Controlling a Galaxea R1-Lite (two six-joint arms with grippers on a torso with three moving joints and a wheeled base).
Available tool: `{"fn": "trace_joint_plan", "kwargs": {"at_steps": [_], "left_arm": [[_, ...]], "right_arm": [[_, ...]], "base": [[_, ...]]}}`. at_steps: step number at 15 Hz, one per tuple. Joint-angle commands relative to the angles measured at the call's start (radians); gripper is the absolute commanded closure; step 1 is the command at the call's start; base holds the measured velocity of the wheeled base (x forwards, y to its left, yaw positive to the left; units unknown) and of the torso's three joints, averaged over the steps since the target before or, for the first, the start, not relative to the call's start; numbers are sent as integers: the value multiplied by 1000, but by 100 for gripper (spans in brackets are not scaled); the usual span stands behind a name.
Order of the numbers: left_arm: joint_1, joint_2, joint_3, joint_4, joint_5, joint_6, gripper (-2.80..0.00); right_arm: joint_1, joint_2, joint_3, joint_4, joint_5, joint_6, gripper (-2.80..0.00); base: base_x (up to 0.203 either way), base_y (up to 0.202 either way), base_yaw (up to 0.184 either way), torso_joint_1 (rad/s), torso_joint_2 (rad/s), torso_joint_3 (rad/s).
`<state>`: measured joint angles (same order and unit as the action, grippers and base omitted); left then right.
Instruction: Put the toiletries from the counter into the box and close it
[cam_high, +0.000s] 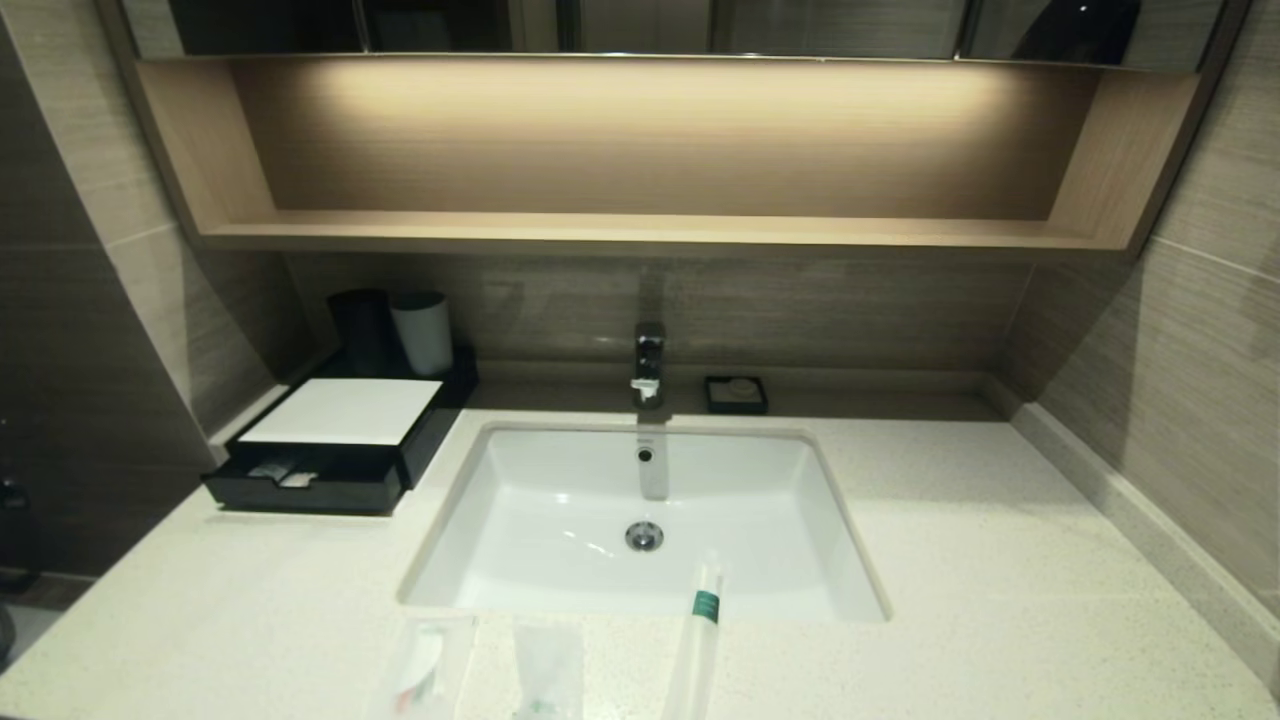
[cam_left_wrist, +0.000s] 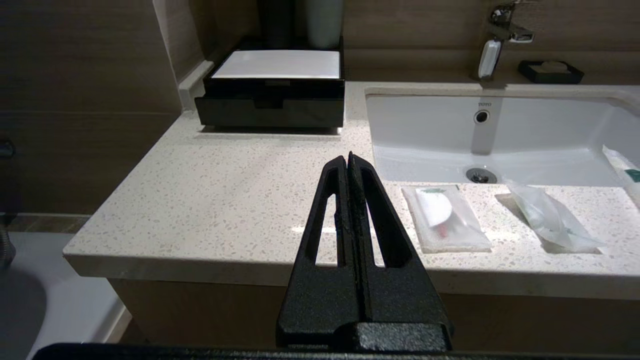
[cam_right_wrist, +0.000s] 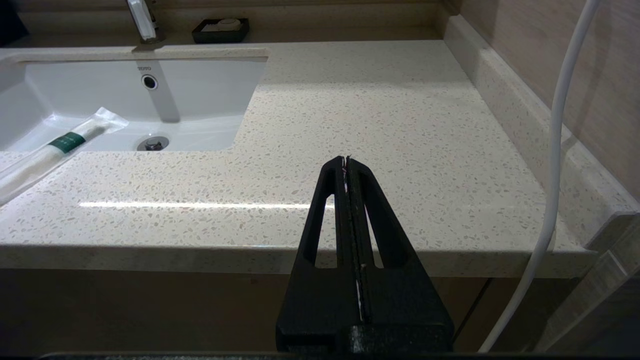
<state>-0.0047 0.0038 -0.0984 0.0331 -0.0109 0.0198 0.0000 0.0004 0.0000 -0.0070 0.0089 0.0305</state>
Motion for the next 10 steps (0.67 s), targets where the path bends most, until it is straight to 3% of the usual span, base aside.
{"fn": "trace_joint_plan", "kwargs": {"at_steps": [1, 3, 4, 7, 10], "left_arm": [[0, 4, -139, 150, -1, -12, 0], [0, 12, -235, 268, 0, -23, 0], [1, 44, -251, 274, 1, -26, 0], [6, 269, -312, 242, 24, -83, 0], [12, 558, -381, 188, 105, -137, 0]], "right_arm": [[0, 1, 0, 0, 0, 0, 0], [0, 1, 0, -1, 0, 0, 0], [1, 1, 0, -1, 0, 0, 0], [0, 1, 0, -1, 0, 0, 0], [0, 1, 0, 1, 0, 0, 0]], "base": [[0, 0, 0, 0, 0, 0], [0, 0, 0, 0, 0, 0], [0, 0, 0, 0, 0, 0], [0, 0, 0, 0, 0, 0], [0, 0, 0, 0, 0, 0]]}}
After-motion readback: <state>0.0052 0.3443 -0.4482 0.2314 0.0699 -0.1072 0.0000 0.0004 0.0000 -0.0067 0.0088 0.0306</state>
